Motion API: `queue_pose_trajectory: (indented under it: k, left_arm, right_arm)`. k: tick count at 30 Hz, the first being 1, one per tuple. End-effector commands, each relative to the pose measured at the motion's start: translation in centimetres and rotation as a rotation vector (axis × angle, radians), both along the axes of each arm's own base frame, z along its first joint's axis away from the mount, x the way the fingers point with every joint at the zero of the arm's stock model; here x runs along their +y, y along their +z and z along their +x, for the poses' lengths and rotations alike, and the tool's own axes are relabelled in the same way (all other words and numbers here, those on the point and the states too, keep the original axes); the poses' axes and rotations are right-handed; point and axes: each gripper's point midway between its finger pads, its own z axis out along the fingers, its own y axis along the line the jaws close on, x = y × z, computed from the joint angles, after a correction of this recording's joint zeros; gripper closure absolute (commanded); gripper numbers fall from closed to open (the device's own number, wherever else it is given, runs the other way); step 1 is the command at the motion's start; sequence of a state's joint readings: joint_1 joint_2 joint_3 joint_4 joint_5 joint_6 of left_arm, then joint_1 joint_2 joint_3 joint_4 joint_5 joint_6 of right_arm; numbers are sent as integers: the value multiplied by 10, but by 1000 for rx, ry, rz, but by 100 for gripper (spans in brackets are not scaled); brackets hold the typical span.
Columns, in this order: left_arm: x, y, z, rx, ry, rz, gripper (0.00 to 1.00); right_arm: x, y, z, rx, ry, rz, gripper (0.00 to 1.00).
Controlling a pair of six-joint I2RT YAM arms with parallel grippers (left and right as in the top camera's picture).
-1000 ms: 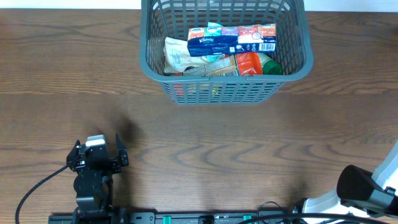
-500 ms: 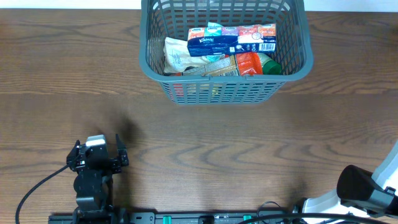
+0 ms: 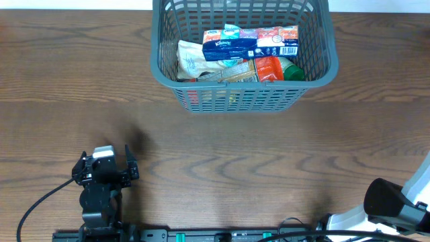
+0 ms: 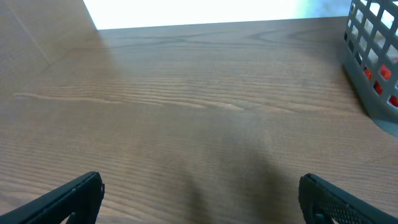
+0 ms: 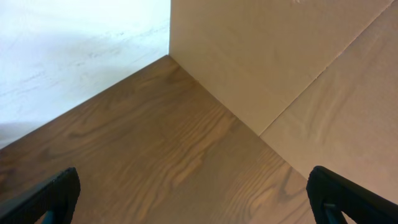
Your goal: Pack container
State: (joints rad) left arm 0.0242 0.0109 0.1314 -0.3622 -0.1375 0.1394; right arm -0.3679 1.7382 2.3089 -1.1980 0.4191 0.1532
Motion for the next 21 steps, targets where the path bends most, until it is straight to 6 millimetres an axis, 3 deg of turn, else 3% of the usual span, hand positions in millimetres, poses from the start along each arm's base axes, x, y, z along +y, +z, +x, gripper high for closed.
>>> queue_pose_trajectory:
  k: [1, 7, 10, 15, 18, 21]
  left_arm:
    - [0, -9, 0, 20, -6, 17, 1]
    - [0, -9, 0, 20, -6, 17, 1]
    - [0, -9, 0, 20, -6, 17, 2]
    - [0, -9, 0, 20, -6, 17, 1]
    - [0, -9, 0, 20, -6, 17, 1]
    - [0, -9, 0, 20, -6, 17, 2]
  right_arm:
    - [2, 10, -11, -27, -17, -2, 1]
    - [22, 46, -44, -107, 3, -32, 1]
    - [46, 69, -63, -172, 50, -51, 1]
    - [112, 103, -99, -297, 229, -65, 1]
    - [143, 111, -125, -350, 337, -58, 1]
    - [153, 109, -149, -375, 379, -55, 1]
